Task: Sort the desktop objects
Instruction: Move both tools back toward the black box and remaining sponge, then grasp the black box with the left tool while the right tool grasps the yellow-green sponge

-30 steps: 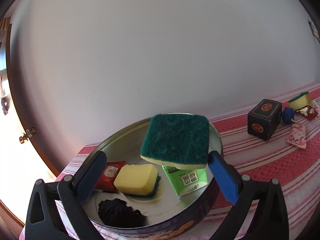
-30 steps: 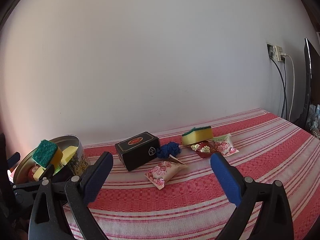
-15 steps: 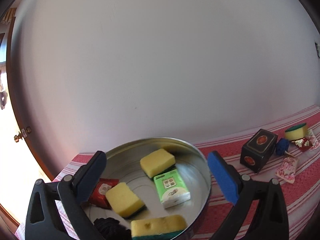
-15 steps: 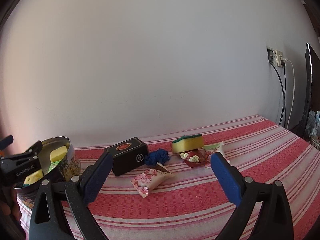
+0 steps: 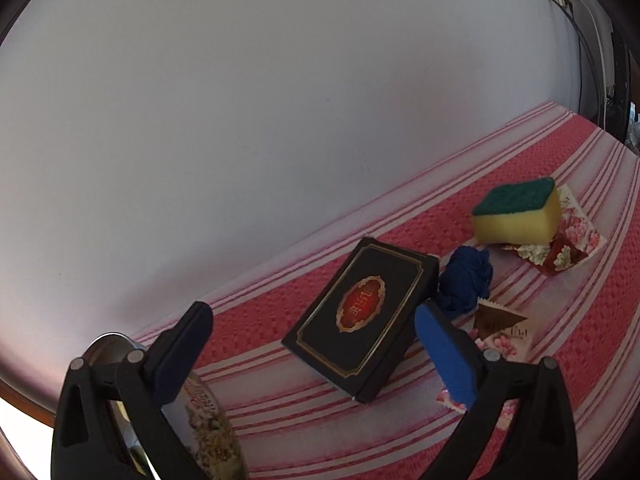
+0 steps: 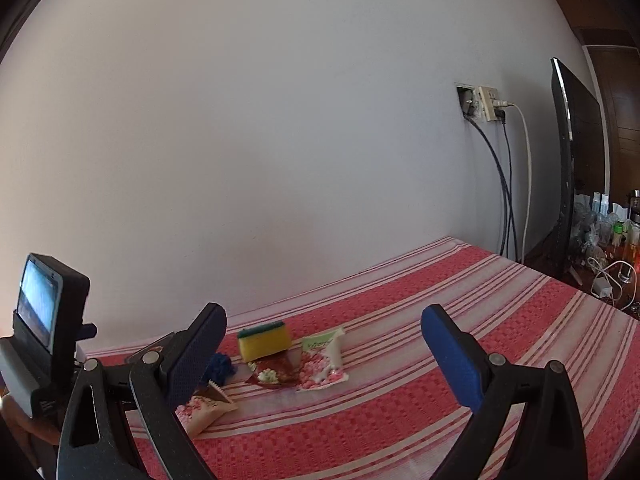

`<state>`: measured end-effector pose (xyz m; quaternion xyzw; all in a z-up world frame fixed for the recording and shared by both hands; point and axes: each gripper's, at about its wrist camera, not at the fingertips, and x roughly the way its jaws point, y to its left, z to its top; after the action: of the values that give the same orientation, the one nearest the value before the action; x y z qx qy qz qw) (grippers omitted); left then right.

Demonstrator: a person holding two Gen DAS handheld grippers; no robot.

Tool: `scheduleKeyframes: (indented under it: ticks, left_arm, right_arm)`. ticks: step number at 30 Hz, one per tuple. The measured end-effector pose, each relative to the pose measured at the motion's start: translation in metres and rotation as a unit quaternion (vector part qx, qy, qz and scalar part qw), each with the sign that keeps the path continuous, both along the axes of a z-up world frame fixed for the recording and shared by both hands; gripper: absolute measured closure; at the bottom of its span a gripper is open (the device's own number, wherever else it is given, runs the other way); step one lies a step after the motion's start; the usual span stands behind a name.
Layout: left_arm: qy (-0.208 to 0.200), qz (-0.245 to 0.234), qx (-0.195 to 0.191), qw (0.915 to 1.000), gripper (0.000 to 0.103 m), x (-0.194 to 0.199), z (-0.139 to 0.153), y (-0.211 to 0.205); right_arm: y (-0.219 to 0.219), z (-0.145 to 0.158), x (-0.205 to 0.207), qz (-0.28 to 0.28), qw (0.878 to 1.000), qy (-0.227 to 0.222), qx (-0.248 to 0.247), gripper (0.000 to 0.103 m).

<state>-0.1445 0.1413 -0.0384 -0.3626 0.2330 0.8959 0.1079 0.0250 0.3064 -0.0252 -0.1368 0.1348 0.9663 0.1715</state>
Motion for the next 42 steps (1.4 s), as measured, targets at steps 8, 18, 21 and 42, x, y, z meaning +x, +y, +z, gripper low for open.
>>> scheduleKeyframes:
  ticks: [8, 18, 21, 42]
  left_arm:
    - [-0.064, 0.036, -0.012, 0.9972, 0.003, -0.039, -0.034, 0.009]
    - [-0.062, 0.084, 0.116, 0.9877, 0.046, -0.016, -0.027, -0.008]
    - [-0.021, 0.089, 0.164, 0.9822, 0.045, 0.024, -0.003, -0.019]
    - [0.135, 0.109, 0.191, 0.966, 0.039, 0.145, 0.021, -0.073]
  right_arm:
    - [0.036, 0.0, 0.006, -0.031, 0.996, 0.003, -0.079, 0.003]
    - [0.04, -0.003, -0.003, -0.027, 0.998, -0.017, -0.057, 0.003]
    - [0.041, -0.009, -0.012, -0.001, 0.998, -0.031, -0.063, 0.003]
    - [-0.03, -0.067, -0.195, 0.161, 0.942, -0.28, 0.094, 0.01]
